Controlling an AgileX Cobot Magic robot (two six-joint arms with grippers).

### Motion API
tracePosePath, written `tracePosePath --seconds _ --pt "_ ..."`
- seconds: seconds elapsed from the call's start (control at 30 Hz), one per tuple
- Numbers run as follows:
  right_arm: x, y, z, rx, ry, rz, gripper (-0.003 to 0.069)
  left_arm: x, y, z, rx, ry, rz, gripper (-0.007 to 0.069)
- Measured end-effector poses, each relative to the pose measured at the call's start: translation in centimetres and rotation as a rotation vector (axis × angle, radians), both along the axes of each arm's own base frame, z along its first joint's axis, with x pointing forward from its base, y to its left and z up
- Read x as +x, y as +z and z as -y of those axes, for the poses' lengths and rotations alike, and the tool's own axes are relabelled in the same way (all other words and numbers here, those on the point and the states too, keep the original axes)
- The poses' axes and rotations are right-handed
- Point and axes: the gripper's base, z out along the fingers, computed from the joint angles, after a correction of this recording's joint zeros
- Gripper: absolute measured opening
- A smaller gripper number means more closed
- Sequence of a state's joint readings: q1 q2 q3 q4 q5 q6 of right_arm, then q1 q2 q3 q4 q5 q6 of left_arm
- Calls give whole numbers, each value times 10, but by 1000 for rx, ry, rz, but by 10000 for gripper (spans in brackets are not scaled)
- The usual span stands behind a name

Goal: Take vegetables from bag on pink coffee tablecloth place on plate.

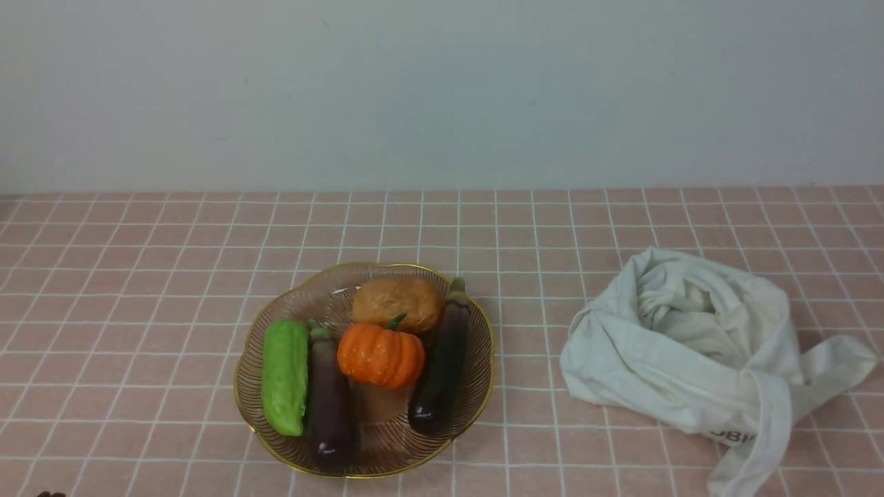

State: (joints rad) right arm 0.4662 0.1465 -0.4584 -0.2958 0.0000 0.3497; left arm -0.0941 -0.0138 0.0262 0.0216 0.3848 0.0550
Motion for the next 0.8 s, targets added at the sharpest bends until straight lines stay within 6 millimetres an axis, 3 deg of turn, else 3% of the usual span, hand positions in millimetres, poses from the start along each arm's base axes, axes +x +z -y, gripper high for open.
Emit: tracePosePath --seconds 0.2,0.47,0.73,0.8 --pt "10 -20 -1 52 -10 -62 -12 0 0 0 0 0 0 -5" --pt "20 -56 -2 -60 -110 -124 -12 0 0 0 0 0 0 -5" --pt "31 -160 13 -166 -471 -496 -12 0 0 0 0 0 0 -5" --pt "32 -171 15 -171 -498 -560 -12 0 0 0 0 0 0 -5"
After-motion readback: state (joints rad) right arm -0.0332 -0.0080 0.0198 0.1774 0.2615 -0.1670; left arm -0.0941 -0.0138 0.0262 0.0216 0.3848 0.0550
